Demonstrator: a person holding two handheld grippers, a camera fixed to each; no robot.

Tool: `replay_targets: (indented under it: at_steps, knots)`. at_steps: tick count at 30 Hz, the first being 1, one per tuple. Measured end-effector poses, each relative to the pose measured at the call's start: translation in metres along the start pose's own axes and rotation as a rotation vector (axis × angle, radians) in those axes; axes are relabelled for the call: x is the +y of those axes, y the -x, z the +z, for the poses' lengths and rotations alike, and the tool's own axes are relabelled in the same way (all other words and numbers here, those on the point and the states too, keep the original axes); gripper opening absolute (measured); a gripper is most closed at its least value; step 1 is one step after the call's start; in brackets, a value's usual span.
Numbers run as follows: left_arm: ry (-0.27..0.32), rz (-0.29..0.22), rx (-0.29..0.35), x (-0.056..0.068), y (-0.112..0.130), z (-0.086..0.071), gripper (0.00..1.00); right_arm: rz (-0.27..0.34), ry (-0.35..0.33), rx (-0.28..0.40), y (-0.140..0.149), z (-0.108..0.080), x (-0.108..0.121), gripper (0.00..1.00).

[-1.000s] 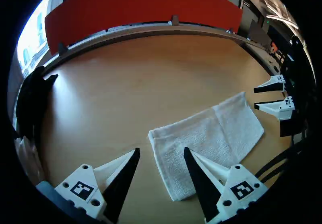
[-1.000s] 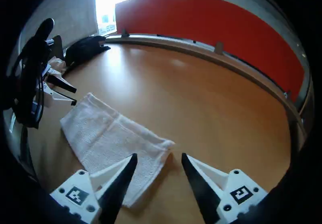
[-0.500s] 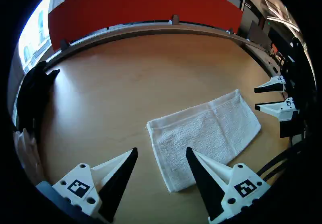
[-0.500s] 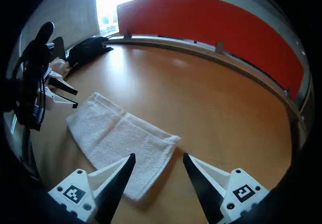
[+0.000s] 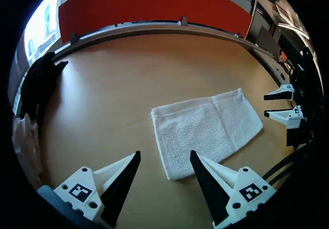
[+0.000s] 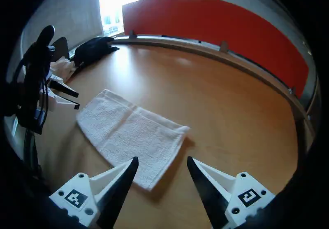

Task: Fold towel

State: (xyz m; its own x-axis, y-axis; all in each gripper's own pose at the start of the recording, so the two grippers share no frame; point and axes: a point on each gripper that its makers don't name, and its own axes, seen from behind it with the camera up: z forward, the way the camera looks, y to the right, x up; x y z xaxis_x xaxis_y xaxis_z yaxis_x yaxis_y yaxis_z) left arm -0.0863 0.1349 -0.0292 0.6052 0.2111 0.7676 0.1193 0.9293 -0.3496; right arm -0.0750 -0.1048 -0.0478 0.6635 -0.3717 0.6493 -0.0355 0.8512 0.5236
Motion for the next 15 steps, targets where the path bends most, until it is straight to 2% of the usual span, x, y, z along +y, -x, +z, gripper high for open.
replay_targets:
  at_steps: [9, 15]
  knots:
    - [-0.007, -0.015, 0.0, 0.001, 0.008, -0.006, 0.89, -0.004, -0.009, -0.001, 0.004, -0.004, -0.005, 0.91]
    - [-0.031, -0.031, 0.007, -0.005, 0.014, -0.014, 0.89, -0.024, -0.028, -0.01, 0.01, -0.005, -0.011, 0.91]
